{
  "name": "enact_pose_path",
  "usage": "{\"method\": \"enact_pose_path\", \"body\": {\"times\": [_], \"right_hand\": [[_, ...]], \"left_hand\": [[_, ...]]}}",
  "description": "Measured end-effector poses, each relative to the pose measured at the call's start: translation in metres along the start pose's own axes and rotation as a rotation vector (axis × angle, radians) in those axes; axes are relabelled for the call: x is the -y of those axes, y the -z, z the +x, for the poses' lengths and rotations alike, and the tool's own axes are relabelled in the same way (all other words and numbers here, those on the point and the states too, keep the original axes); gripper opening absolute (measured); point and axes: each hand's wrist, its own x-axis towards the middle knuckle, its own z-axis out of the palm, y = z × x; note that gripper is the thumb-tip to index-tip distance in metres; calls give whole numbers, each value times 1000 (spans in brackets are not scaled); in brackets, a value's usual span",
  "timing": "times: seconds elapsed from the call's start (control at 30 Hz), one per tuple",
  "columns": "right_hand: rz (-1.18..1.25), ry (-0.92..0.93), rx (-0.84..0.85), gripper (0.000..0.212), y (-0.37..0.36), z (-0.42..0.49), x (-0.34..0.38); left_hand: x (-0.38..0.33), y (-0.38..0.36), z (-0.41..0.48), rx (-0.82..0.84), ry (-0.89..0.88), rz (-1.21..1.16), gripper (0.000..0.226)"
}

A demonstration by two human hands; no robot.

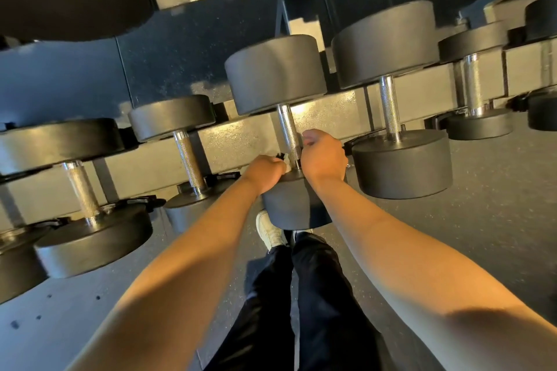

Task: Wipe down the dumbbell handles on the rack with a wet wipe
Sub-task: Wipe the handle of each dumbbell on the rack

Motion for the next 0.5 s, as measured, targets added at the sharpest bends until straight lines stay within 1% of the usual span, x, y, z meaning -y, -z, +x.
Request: {"method": "enact_pose_path", "body": {"times": [0.1,0.17,0.23,0.3,0.33,0.43,0.5], "right_hand": [[22,-18,-22,36,1,0,0],[59,-34,-32,37,1,0,0],[86,-35,-39,37,1,1,-1],[85,-25,-52,35,0,2,-2],[84,-18,-62,34,-1,3,-3],[84,10,-73,33,-2,3,-4],[86,13,-66,32,-2,3,-5]], "left_hand": [[3,0,-12,-3,-37,29,20],[3,-7,-16,-26,-55,45,20],[4,-16,-16,-132,-71,13,25],[1,-25,-15,-294,-133,-62,33],[-2,-28,-13,-346,-166,-88,36],[-9,-39,-15,-384,-203,-99,42],[-6,-45,-21,-395,-210,-41,34]]}}
